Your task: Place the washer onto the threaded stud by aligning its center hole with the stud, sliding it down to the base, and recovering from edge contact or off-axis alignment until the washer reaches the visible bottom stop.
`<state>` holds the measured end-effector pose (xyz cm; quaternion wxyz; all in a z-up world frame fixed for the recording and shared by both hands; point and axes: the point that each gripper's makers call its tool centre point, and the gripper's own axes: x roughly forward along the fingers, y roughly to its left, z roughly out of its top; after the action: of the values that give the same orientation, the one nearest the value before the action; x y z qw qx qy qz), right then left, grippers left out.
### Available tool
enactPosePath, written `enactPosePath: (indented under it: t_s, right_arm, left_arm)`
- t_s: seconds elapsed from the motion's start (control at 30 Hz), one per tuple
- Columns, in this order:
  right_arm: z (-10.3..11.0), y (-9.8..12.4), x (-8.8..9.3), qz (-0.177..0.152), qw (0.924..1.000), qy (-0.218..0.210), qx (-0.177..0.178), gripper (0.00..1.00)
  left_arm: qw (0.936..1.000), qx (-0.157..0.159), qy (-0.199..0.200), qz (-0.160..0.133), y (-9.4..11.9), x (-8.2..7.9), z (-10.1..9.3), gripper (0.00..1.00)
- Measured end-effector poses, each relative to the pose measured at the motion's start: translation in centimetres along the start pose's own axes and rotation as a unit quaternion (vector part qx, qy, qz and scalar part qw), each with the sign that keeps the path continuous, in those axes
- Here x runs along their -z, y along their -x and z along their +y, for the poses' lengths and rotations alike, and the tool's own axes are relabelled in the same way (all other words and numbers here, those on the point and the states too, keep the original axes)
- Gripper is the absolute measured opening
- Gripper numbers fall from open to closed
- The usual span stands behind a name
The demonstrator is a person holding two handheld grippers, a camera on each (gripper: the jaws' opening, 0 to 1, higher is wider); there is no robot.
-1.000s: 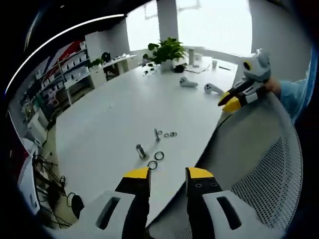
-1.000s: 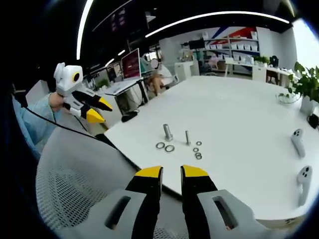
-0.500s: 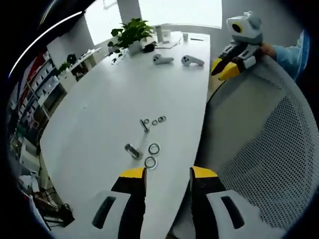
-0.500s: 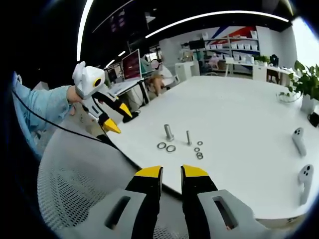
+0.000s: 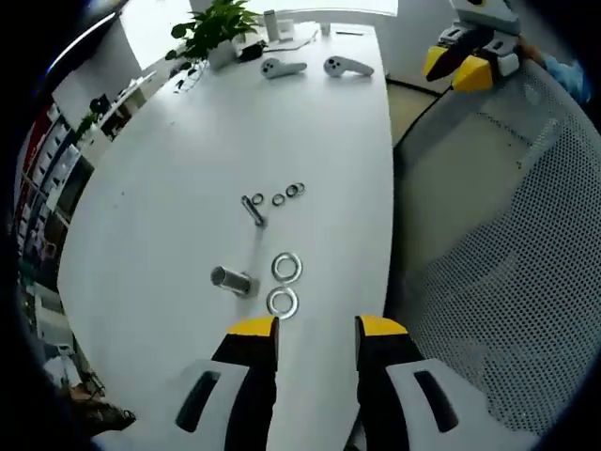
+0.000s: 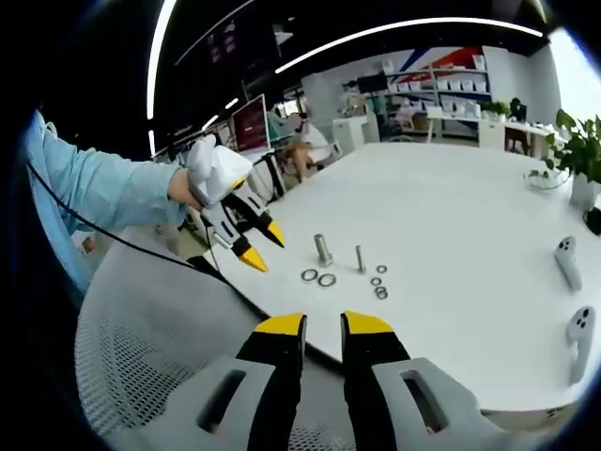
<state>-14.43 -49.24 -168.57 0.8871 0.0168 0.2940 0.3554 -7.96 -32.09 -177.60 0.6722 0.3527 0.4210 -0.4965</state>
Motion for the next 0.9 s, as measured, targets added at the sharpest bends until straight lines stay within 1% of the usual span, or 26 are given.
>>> enactPosePath:
  t_s: [0.1, 0.2, 0.3, 0.37, 0.4, 0.5, 0.57, 0.6, 0.67, 0.9]
  right_arm:
    - [0.0, 0.0, 0.0, 0.001, 1.0, -0.001, 0.0, 0.17]
    - [0.2, -0.1, 0.1, 0.004, 1.0, 0.001, -0.005, 0.17]
    - [0.2, -0.1, 0.2, 0.008, 0.9999, 0.008, -0.006, 0.17]
    - [-0.1, -0.1, 0.0, 0.005, 1.0, 0.007, 0.003, 0.17]
    - [-0.4, 0.0, -0.2, -0.003, 0.9999, 0.005, 0.011, 0.18]
    - [-0.4, 0.0, 0.0, -0.001, 0.9999, 0.001, 0.011, 0.18]
    - [-0.4, 0.0, 0.0, 0.001, 0.9999, 0.0, 0.011, 0.18]
    - [-0.4, 0.0, 0.1, 0.002, 0.9999, 0.0, 0.01, 0.18]
    - [-0.3, 0.0, 0.1, 0.003, 0.9999, 0.0, 0.01, 0.18]
    - [-0.4, 0.1, 0.1, 0.001, 0.9999, -0.003, 0.012, 0.18]
  left_arm:
    - [0.999, -0.006, -0.035, 0.028, -1.4, 0.7, 0.9, 0.31]
    - [0.9988, -0.009, -0.032, 0.035, -2.7, 1.1, 1.8, 0.3]
    - [0.9983, -0.002, -0.033, 0.048, -3.6, 1.6, 2.1, 0.3]
    - [0.9981, 0.001, -0.035, 0.052, -4.2, 1.7, 2.3, 0.29]
    - [0.9981, 0.005, -0.032, 0.052, -4.4, 1.8, 2.3, 0.27]
    - [0.9991, 0.019, 0.004, 0.037, -5.3, 1.4, 2.2, 0.27]
    - [0.9989, 0.015, 0.001, 0.044, -5.9, 1.6, 2.7, 0.27]
    - [0.9986, 0.007, -0.012, 0.051, -6.1, 1.8, 3.3, 0.27]
    - [0.9984, 0.008, -0.014, 0.054, -6.4, 1.9, 3.7, 0.27]
    - [0.9979, 0.017, -0.012, 0.061, -6.9, 2.3, 3.9, 0.27]
